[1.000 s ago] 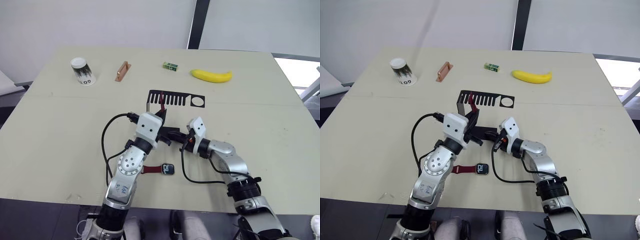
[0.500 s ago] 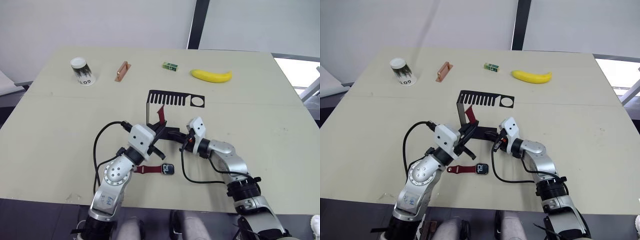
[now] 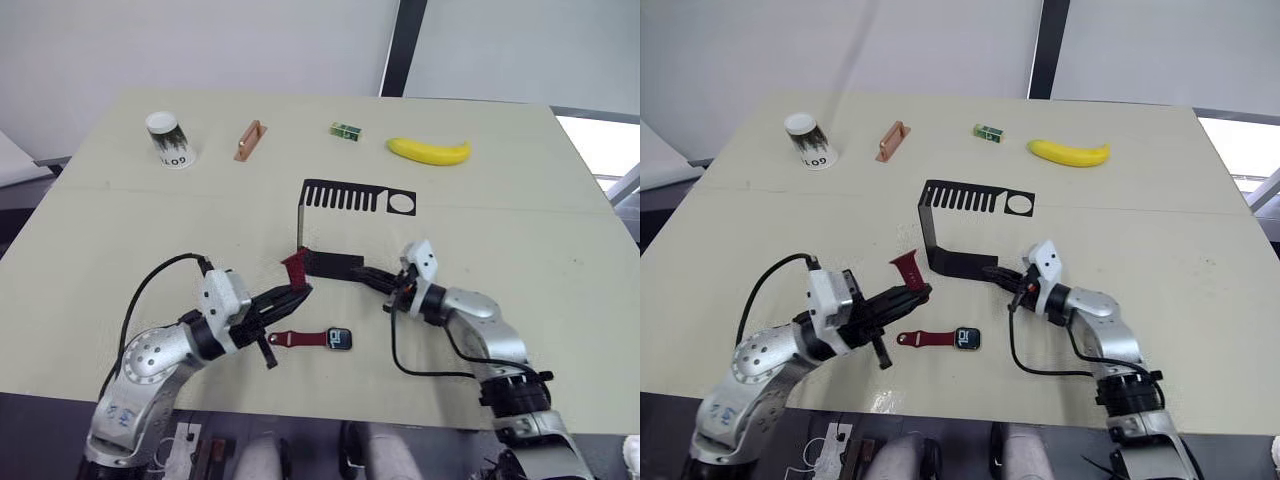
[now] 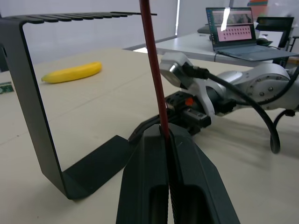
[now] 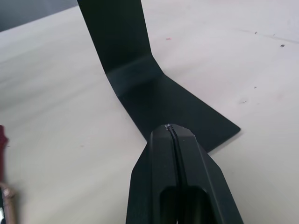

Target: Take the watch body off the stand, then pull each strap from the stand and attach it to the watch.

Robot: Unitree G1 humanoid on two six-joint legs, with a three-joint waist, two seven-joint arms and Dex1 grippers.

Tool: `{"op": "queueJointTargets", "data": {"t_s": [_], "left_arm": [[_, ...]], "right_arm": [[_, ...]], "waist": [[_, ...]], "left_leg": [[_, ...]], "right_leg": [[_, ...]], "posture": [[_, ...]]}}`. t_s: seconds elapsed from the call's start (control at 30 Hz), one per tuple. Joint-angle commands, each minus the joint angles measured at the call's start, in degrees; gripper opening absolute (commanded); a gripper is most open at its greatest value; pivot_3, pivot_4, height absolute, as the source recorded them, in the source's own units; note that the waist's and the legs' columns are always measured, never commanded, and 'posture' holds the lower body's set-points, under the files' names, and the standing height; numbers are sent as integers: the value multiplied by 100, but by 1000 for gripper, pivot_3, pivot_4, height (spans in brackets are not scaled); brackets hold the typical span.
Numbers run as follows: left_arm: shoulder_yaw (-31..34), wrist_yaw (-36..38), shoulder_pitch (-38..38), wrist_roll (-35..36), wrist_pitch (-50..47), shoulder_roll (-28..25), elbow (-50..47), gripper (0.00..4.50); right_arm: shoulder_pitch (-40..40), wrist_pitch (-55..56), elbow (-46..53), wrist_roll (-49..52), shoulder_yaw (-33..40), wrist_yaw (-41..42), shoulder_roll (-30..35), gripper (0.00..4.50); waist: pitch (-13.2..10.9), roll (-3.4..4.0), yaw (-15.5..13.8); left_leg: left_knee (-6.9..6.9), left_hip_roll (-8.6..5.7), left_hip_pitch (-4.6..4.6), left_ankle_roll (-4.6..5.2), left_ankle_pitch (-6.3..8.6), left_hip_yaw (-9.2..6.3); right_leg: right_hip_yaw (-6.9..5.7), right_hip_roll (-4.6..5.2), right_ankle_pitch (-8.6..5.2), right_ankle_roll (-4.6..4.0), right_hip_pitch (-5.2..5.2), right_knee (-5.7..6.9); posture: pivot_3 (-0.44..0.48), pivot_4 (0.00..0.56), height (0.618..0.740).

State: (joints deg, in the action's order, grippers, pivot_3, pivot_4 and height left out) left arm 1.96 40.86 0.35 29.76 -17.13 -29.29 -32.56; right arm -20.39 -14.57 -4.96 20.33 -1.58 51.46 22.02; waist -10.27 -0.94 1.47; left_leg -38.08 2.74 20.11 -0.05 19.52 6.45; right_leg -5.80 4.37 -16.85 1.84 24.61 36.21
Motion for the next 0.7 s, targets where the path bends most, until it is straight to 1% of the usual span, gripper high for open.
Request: {"op": "queueJointTargets", "data": {"t_s": [0.03,0.07,0.17,0.2,0.23,0.3,0.33,0.37,0.4,0.43,0.47,0.53,0.63,0.7], "left_arm": [[388,485,132,659,-142,-327,-257,79],[487,594,191,768,-174,-428,-231,79],[725,1009,382,1110,-264,-745,-179,0],[858,1158,431,1265,-338,-865,-100,0],[1005,1277,482,1422,-447,-989,-8,0],[1215,1475,430,1487,-498,-1182,294,0],[1270,1565,392,1501,-524,-1266,420,0],[1304,1638,307,1493,-542,-1335,570,0],[1326,1700,232,1476,-530,-1381,690,0],[1322,1780,115,1553,-646,-1463,801,0],[1317,1858,-6,1614,-734,-1517,913,0],[1286,1904,-286,1857,-1064,-1572,1070,0],[1167,1898,-621,1986,-1349,-1527,1238,0],[935,1894,-887,1958,-1457,-1405,1334,0]], "right_arm": [[414,-375,1034,670,528,251,426,0],[587,-508,1273,798,686,225,579,0],[1146,-780,1902,1075,1115,269,1105,749],[1391,-829,2103,1154,1321,291,1293,1229],[1630,-843,2271,1199,1514,291,1443,1712],[2115,-857,2500,1301,1906,315,1671,2720],[2323,-794,2572,1326,2056,334,1732,3169],[2552,-608,2623,1394,2247,458,1740,3778],[2744,-430,2666,1470,2399,582,1726,4268],[2995,-157,2660,1514,2619,758,1675,4430],[3257,-79,2661,1545,2801,857,1688,4430],[3698,-438,2708,1823,3101,823,1753,4430],[4042,-585,2721,2088,3376,703,1641,4430],[4164,-594,2739,2245,3374,611,1430,4430]], "waist": [[-2,3,-3],[-3,5,-7],[-4,6,-11],[-4,6,-10],[-4,7,-11],[-4,7,-18],[-5,7,-27],[-5,7,-35],[-5,7,-37],[-5,7,-46],[-5,7,-72],[-5,8,-125],[-5,7,-143],[-5,7,-146]], "left_leg": [[2,0,1,0,0,-3],[2,0,3,-1,0,-7],[4,-1,5,0,0,-10],[4,-1,6,2,1,-12],[4,-1,6,26,15,-13],[5,-1,6,29,17,-15],[5,-1,5,29,16,-16],[5,-2,6,29,16,-17],[5,-2,6,29,16,-17],[5,-2,5,29,17,-16],[5,-3,7,29,17,-15],[5,-1,7,28,18,-15],[4,-2,7,19,14,-12],[4,-2,5,19,14,-13]], "right_leg": [[-2,0,0,0,0,-1],[-5,0,0,0,0,-1],[-8,-1,0,0,-1,-10],[-10,-1,0,0,-2,-12],[-10,-1,0,0,-4,-15],[-12,-2,0,0,-4,-17],[-12,-3,-1,0,-6,-18],[-13,-3,-1,-1,-6,-20],[-14,-5,-1,-1,-7,-21],[-13,-6,0,0,-7,-22],[-13,-6,-1,0,-7,-23],[-14,-11,0,0,-7,-25],[-10,-9,2,4,-8,-24],[-9,-8,2,5,-9,-23]], "posture": [[0,150,740],[0,150,740],[0,150,740],[0,150,740],[0,150,740],[0,150,740],[0,150,740],[0,150,740],[0,150,740],[0,150,740],[0,150,740],[0,150,740],[0,150,740],[0,150,740]]}}
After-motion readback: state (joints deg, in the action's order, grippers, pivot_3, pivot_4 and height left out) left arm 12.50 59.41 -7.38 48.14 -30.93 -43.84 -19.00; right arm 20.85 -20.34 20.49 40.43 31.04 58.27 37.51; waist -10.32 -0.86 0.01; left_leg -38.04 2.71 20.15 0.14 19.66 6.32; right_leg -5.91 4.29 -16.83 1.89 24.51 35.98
